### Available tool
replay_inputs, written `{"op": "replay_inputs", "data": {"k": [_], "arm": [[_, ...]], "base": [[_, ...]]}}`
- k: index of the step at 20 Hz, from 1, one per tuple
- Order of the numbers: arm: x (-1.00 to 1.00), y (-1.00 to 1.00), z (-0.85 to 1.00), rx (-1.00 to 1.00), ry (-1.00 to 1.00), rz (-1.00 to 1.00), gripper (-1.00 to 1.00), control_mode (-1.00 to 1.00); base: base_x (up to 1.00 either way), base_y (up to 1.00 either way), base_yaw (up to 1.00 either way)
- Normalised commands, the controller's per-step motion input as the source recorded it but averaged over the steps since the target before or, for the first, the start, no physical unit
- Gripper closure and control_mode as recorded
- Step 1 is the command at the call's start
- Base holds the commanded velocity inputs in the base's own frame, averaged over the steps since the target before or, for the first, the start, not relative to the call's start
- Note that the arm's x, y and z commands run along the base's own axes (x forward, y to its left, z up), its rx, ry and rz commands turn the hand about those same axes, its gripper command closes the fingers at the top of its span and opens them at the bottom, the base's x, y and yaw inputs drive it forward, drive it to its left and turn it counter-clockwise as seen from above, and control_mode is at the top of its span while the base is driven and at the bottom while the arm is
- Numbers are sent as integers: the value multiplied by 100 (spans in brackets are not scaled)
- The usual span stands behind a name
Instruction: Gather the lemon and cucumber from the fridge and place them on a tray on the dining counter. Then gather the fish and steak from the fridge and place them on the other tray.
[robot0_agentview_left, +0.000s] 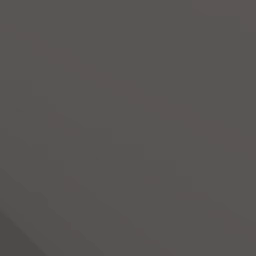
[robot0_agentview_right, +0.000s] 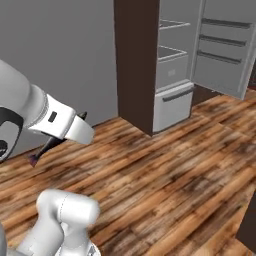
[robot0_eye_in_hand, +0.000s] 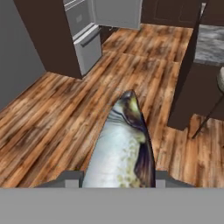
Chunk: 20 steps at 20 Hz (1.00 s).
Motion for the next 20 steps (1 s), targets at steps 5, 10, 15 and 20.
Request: {"op": "replay_inputs", "data": {"k": [5,10,15,20], "arm": [[0,0,0,0,0,0,100,100],[0,0,0,0,0,0,100,100],[0,0,0,0,0,0,100,100],[0,0,0,0,0,0,100,100]], "base": [[2,-60,-39],[10,-63,-38],[39,-60,-38],[70,-70,-32]]}}
